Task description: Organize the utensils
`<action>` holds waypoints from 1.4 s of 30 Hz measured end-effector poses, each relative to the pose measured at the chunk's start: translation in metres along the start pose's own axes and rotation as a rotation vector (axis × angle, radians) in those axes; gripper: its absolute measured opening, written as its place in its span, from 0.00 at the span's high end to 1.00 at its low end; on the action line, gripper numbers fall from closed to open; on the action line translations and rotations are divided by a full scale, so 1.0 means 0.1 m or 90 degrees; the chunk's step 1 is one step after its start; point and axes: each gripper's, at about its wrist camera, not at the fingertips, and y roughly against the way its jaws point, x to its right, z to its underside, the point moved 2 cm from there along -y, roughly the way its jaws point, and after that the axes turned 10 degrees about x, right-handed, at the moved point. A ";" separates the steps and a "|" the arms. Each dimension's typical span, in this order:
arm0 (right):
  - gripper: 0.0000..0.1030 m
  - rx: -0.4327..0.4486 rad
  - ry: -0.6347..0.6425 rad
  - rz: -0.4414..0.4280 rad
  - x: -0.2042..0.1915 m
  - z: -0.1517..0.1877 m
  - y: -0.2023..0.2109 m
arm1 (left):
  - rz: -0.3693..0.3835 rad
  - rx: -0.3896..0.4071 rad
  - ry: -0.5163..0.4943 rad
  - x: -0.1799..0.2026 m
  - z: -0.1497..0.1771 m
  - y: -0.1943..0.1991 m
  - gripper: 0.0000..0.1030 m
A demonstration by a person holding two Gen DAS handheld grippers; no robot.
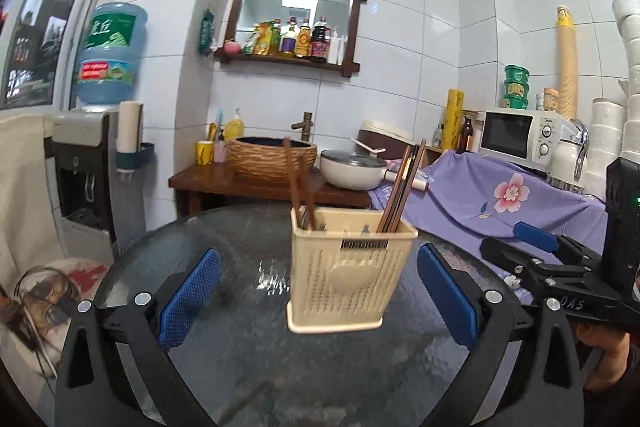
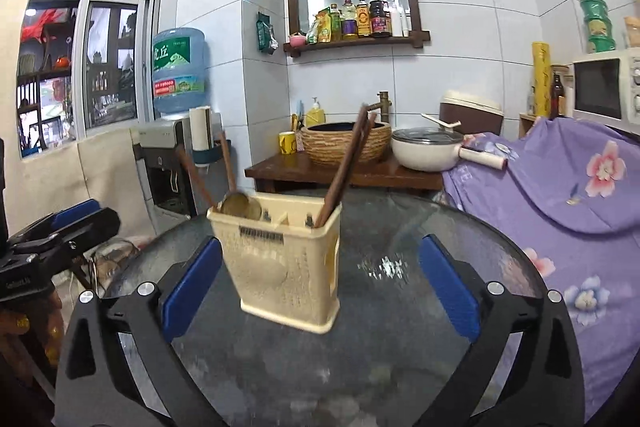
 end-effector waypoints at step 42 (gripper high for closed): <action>0.06 0.074 -0.005 -0.006 -0.46 0.41 1.74 | -0.042 0.057 -0.002 0.27 0.33 1.34 0.06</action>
